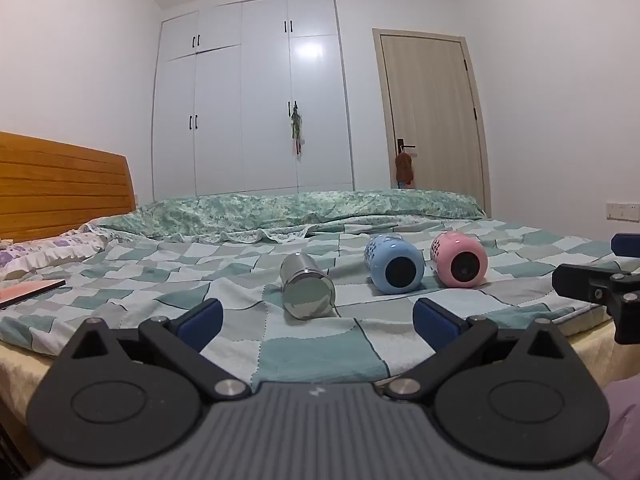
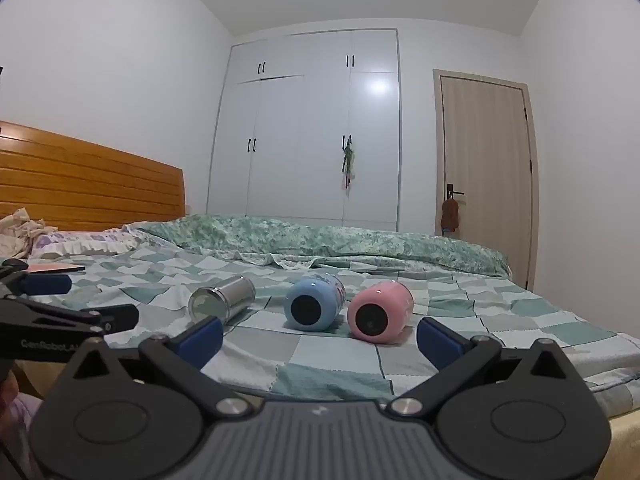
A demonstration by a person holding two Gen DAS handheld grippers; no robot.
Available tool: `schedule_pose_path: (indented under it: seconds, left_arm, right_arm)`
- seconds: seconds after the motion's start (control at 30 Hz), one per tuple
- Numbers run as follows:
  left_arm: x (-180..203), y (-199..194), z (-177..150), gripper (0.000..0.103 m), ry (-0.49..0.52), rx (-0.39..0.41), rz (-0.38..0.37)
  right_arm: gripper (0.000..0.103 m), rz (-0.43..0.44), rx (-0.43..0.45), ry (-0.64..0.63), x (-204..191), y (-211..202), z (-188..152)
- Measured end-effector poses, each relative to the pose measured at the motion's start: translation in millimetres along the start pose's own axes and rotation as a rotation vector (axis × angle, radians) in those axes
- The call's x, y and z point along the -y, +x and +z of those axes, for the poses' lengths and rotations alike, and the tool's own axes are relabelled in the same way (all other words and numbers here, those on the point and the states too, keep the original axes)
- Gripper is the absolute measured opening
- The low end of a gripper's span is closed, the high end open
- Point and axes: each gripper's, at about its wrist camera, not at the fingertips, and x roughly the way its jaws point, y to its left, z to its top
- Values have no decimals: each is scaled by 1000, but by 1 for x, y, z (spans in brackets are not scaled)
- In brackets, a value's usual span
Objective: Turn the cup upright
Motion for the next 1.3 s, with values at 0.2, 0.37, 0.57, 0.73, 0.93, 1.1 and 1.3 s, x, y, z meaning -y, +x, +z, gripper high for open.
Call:
schedule_pose_path:
  seconds: [0.2, 0.37, 0.57, 0.73, 0.93, 1.1, 1.3]
  left_arm:
    - [0, -4, 2, 103, -19, 1, -13]
    - [1, -2, 1, 103, -24, 5, -16]
    - [-9, -7, 0, 103, -40, 15, -26]
    - [-9, -7, 0, 103, -42, 13, -27]
    - [-9, -8, 0, 103, -42, 14, -27]
    - [-9, -7, 0, 103, -42, 13, -26]
    - [-9, -7, 0, 103, -43, 14, -27]
  right_arm:
    - [103, -1, -2, -5, -1, -2, 0]
    - [103, 0, -6, -5, -2, 2, -7]
    - [103, -1, -13, -6, -3, 2, -6]
    - [103, -1, -16, -6, -1, 1, -2]
    - [103, -1, -18, -8, -2, 2, -2]
    - [103, 0, -19, -7, -1, 2, -2]
    - [103, 0, -20, -7, -2, 2, -2]
